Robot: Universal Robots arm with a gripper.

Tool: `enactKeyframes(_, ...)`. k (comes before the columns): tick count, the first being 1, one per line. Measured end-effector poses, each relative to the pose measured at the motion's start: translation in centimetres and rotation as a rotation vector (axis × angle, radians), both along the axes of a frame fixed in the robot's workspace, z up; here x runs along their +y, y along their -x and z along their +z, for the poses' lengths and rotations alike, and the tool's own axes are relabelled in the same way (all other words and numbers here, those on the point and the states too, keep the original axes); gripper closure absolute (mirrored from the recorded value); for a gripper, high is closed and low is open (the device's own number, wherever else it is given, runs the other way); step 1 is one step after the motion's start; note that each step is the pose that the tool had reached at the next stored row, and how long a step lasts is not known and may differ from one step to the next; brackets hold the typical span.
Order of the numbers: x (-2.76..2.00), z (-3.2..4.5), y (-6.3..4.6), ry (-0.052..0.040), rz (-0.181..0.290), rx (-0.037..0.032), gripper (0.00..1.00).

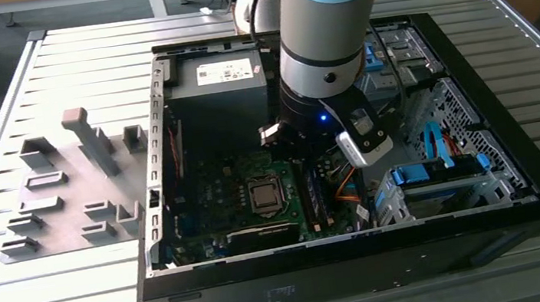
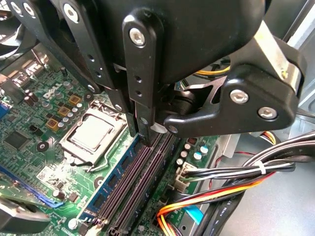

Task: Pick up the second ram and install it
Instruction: 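Insert the second ram into the second slot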

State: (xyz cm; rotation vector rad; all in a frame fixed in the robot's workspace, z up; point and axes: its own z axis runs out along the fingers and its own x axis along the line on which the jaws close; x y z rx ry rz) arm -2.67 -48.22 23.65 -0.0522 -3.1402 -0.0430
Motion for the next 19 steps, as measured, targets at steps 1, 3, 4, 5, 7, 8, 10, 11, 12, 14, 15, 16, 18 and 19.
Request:
enactKeyframes(1,0.0,-0.01,0.0,0.0,0.0,0.0,0.86)
enactKeyframes(3,0.0,-0.03,0.0,-0.0001,-0.001,0.0,0.86)
enactKeyframes(4,0.0,-0.04,0.0,-0.0002,-0.001,0.0,0.86)
enactKeyframes(5,-0.03,-0.08,0.0,-0.0004,-0.001,-0.0001,0.86)
enactKeyframes(7,-0.07,-0.14,0.0,-0.0003,-0.001,-0.0001,0.86)
enactKeyframes(8,-0.07,-0.18,0.0,-0.0002,-0.001,0.0,0.86)
enactKeyframes(10,-0.08,-0.32,0.0,-0.0003,-0.001,0.0,0.86)
enactKeyframes(11,-0.09,-0.39,0.0,-0.0001,-0.002,0.0,0.86)
enactKeyframes(12,-0.09,-0.47,0.0,-0.0001,-0.002,0.0,0.86)
enactKeyframes(14,-0.1,-0.57,0.0,0.0,-0.002,0.0,0.86)
enactKeyframes(15,-0.11,-0.6,0.0,0.0001,-0.002,0.0001,0.86)
enactKeyframes(16,-0.13,-0.63,0.0,0.0,-0.002,0.0,0.86)
enactKeyframes(18,-0.15,-0.71,0.0,0.0,-0.002,0.0,0.86)
enactKeyframes(19,-0.16,-0.73,0.0,-0.0001,-0.002,0.0,0.86)
